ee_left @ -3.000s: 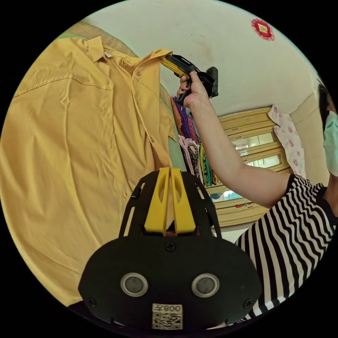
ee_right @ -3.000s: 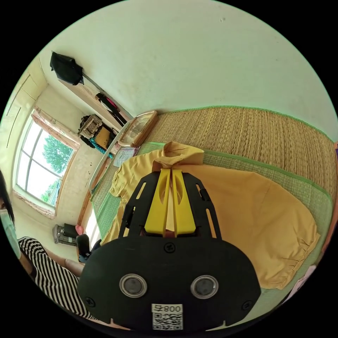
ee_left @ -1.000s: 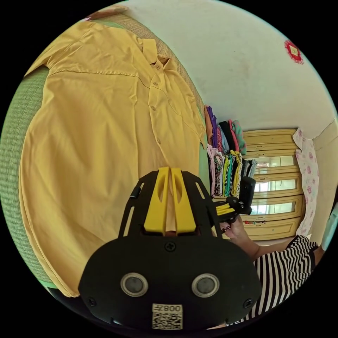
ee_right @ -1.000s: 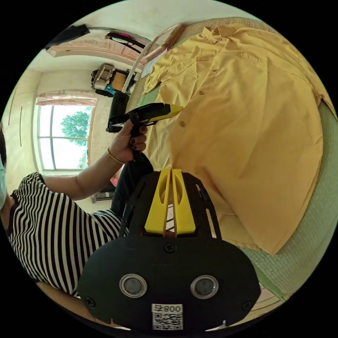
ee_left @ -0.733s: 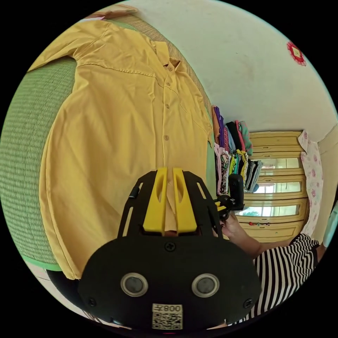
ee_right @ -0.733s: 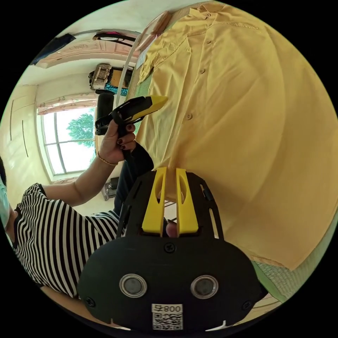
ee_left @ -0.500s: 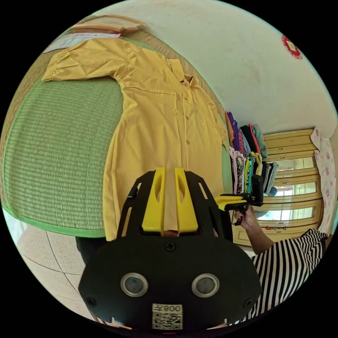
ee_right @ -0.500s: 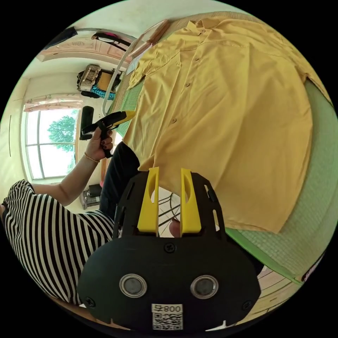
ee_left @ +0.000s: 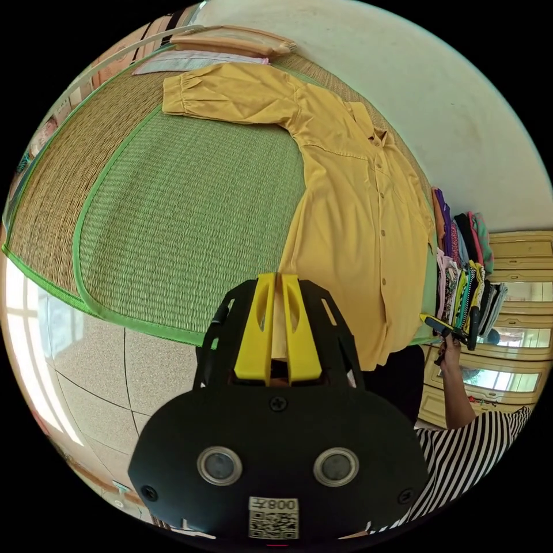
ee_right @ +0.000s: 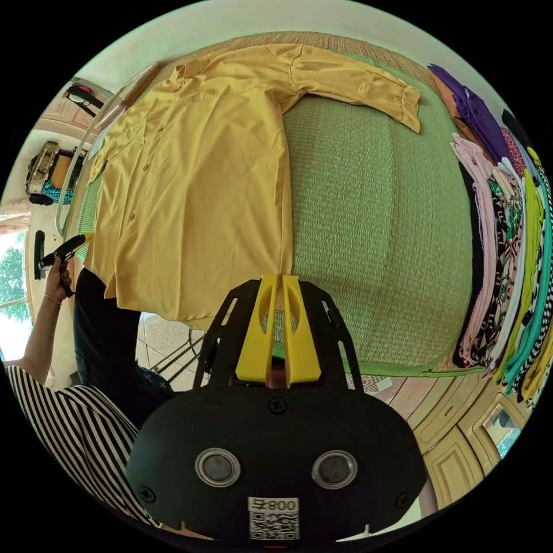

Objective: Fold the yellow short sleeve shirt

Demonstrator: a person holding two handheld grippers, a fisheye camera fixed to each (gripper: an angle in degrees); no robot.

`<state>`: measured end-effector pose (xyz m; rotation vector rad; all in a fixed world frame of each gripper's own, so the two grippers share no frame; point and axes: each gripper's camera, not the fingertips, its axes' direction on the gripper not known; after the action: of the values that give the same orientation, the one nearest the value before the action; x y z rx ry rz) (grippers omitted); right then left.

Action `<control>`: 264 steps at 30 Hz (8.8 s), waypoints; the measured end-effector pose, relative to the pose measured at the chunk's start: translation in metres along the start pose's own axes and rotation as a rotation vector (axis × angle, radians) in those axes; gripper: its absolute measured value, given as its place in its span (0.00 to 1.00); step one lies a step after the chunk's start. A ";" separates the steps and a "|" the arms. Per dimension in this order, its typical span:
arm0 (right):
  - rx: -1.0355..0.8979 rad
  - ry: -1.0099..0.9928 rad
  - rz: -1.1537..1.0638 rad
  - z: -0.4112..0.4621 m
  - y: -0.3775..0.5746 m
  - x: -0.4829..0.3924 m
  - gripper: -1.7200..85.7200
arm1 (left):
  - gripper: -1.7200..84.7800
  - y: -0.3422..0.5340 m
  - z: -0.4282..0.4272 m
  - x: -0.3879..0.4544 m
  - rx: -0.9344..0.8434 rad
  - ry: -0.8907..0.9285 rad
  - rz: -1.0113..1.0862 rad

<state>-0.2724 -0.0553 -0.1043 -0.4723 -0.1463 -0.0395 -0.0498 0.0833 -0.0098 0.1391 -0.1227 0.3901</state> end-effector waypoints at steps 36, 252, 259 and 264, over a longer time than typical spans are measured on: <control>0.308 -0.250 -0.123 0.000 -0.117 0.058 0.03 | 0.03 -0.279 -0.050 0.121 0.199 0.133 0.332; 0.859 -0.726 -0.047 0.179 0.084 0.330 0.02 | 0.03 -0.597 -0.306 1.178 -0.032 0.131 1.119; 0.787 -0.870 -0.235 0.188 0.041 0.269 0.02 | 0.03 -0.619 -0.355 1.067 0.019 0.150 0.955; 0.702 -0.857 -0.337 0.195 0.010 0.209 0.02 | 0.03 -0.628 -0.368 0.989 0.032 0.150 0.825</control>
<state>-0.0909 0.0415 0.0946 0.2719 -1.0442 -0.1093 1.1345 -0.0677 -0.2979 0.0843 -0.0191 1.2233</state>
